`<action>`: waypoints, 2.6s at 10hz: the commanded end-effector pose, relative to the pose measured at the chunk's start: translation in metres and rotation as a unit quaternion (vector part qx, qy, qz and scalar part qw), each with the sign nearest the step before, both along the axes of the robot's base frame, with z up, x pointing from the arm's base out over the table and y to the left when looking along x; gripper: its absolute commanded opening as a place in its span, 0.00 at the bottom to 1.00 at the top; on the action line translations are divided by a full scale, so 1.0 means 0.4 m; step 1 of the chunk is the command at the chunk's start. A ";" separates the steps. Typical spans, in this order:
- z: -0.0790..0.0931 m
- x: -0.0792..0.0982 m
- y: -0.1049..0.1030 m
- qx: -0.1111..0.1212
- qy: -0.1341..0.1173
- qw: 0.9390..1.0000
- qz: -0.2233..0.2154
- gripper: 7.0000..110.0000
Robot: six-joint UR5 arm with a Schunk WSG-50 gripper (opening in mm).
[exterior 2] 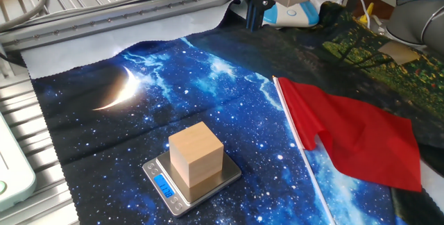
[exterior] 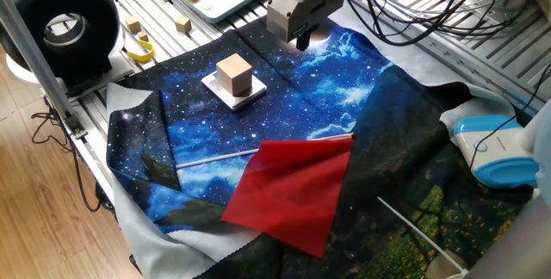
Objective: Remove the object from the scale
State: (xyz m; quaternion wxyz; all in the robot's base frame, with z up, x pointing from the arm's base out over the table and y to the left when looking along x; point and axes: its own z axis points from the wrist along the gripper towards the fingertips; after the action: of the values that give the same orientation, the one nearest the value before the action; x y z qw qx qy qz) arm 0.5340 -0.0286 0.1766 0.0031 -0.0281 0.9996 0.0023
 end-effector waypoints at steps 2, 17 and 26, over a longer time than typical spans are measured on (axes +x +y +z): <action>0.003 -0.009 0.000 0.001 0.007 1.000 -0.009 0.00; -0.154 0.312 0.094 0.024 -0.006 1.000 -0.002 0.00; -0.212 0.319 0.185 0.008 -0.022 0.999 -0.029 0.00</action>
State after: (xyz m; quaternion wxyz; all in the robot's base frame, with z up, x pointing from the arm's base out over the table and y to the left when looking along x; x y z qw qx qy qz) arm 0.6674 0.0261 0.0909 0.0174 -0.0159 0.9996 0.0135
